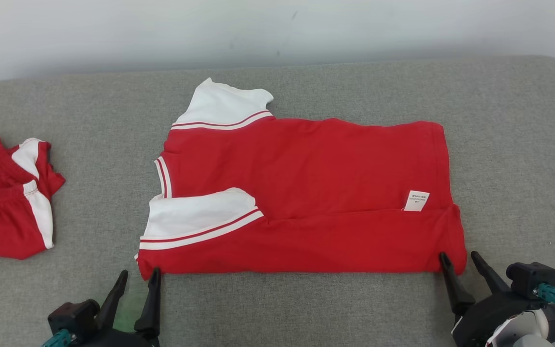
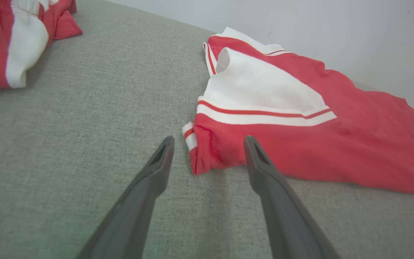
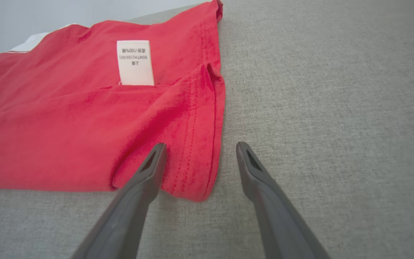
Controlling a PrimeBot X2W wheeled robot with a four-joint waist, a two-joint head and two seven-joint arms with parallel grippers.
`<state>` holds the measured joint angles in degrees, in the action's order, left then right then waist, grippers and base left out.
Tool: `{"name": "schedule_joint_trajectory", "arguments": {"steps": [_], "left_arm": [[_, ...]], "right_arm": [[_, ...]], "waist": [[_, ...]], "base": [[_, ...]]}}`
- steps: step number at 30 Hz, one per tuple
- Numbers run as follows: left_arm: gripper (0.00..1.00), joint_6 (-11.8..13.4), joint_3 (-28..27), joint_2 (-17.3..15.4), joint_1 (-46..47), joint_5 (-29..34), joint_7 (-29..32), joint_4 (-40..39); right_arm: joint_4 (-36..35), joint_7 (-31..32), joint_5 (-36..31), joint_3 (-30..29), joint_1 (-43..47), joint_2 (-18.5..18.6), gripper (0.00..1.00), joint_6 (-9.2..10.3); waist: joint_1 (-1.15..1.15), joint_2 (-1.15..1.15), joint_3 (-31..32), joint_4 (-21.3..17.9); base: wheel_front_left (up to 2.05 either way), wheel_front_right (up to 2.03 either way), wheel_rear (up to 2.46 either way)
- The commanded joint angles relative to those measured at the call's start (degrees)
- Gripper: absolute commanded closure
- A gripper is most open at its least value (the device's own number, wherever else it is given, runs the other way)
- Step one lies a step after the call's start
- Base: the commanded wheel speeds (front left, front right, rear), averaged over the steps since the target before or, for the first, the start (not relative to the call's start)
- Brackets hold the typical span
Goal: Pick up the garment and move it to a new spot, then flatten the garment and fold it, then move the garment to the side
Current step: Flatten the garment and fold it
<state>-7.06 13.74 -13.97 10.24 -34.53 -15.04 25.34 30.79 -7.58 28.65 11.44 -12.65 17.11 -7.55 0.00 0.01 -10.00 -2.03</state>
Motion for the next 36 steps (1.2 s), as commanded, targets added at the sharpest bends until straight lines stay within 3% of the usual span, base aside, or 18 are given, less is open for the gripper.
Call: {"name": "schedule_joint_trajectory", "arguments": {"steps": [1,9,10,13,14,15,22,29,36], "left_arm": [[0.0,-0.01,0.15,0.25,-0.59,0.41,-0.18,0.18],[0.0,-0.35,1.8,0.84,3.13,0.38,-0.19,4.73],[0.0,-0.39,1.88,0.86,3.74,-0.11,-0.14,5.76],[0.0,-0.48,3.03,0.49,6.25,-0.05,0.35,8.56],[0.74,-0.33,3.3,0.53,6.92,-0.39,0.62,9.57],[1.0,-0.35,3.75,0.34,7.48,-0.4,0.65,10.53],[1.0,-0.33,5.54,-0.58,7.81,-2.5,0.19,12.52],[1.0,-0.34,5.72,-1.45,1.61,-4.94,-0.17,8.31],[1.0,0.83,3.35,-0.2,-6.01,-4.41,-0.18,2.47]], "right_arm": [[-0.04,-0.06,-0.19,0.18,0.63,-0.47,0.0,0.13],[1.14,0.35,-1.06,1.24,-0.31,-1.21,0.0,0.13],[1.43,0.52,-1.13,1.46,-0.59,-1.27,0.17,0.13],[2.12,0.59,-1.77,2.19,-1.8,-1.51,0.92,0.13],[2.44,0.4,-1.79,2.25,-2.02,-1.67,1.0,0.13],[2.73,0.24,-1.74,2.31,-2.21,-1.81,1.0,0.13],[4.3,-2.07,-0.79,1.27,-2.06,-1.4,1.0,0.14],[2.22,-2.58,0.65,0.93,2.27,0.35,1.0,0.13],[-2.69,-0.29,0.65,-0.19,9.2,1.98,1.0,0.14]], "waist": [[0.0,-0.01,-0.22,0.22],[0.0,-0.01,-0.93,0.12],[0.0,-0.01,-1.15,0.09],[0.0,-0.01,-2.03,-0.18],[0.0,-0.01,-2.17,-0.18],[0.0,-0.01,-2.28,-0.19],[0.0,-0.01,-0.78,0.51],[0.0,-0.01,3.42,0.61],[0.0,-0.01,5.39,0.85]], "base": [[0.0,0.0,0.0],[0.0,0.0,0.0],[0.0,0.0,0.0],[0.0,0.0,0.0],[0.0,0.0,0.0],[0.0,0.0,0.0],[0.0,0.0,0.0],[0.0,0.0,0.0],[0.0,0.0,0.0]]}}
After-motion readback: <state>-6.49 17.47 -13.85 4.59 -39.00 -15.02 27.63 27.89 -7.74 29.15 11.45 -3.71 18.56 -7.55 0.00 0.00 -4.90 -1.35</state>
